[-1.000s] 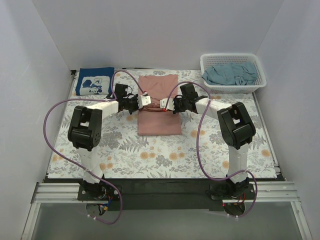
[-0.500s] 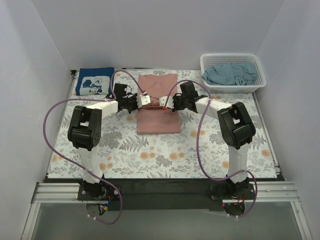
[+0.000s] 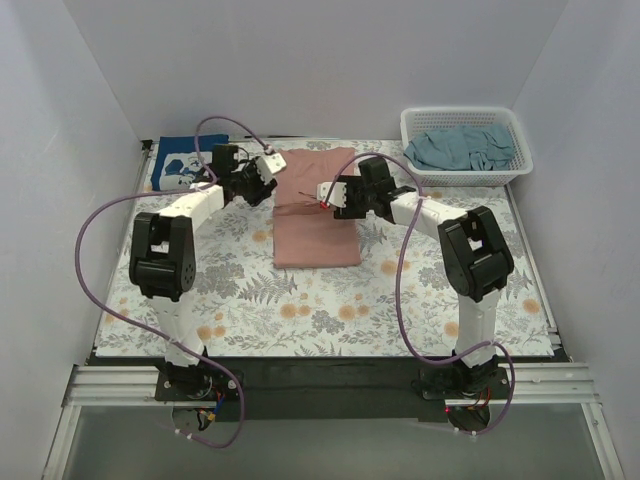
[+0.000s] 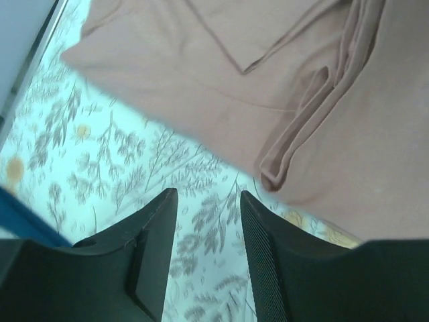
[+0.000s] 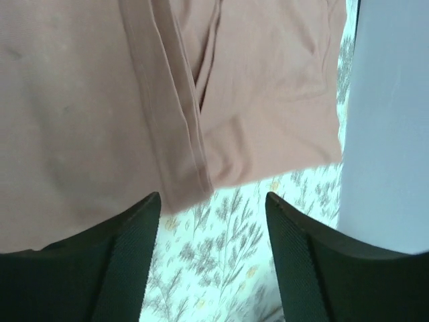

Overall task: Fold and stack the t-shirts
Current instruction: Fold the tshirt

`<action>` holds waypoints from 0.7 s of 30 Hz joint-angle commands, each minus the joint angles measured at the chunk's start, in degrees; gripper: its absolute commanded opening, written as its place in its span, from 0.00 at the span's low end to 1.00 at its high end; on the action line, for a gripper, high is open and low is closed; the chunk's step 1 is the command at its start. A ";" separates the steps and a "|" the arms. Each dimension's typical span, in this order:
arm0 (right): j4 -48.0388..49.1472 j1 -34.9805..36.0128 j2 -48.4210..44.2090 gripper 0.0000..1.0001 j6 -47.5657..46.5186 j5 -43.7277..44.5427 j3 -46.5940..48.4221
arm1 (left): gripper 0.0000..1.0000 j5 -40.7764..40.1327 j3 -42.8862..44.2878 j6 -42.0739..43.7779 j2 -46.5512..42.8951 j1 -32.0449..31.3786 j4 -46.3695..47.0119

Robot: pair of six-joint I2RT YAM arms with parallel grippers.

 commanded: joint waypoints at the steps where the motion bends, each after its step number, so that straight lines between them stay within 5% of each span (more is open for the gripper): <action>1: -4.56 -0.34 -9.71 0.72 9.45 2.25 1.19 | 0.41 2.30 3.18 -18.05 -7.39 2.55 -9.85; 4: -15.79 -0.34 -12.71 0.89 21.92 -4.65 2.95 | 0.50 8.27 -0.31 -30.35 -11.15 2.29 -15.74; 6: -20.03 -0.26 -13.42 0.92 28.90 -12.29 3.66 | 0.52 16.01 -3.22 -35.40 -13.10 1.41 -16.02; 14: -22.52 0.01 -7.90 0.91 58.42 -32.02 2.69 | 0.54 31.29 -13.24 -63.33 -10.93 -3.94 -6.89; 21: -15.75 -0.78 -1.39 0.91 65.75 -35.90 -3.01 | 0.55 33.70 -20.45 -71.72 -4.42 -5.36 1.47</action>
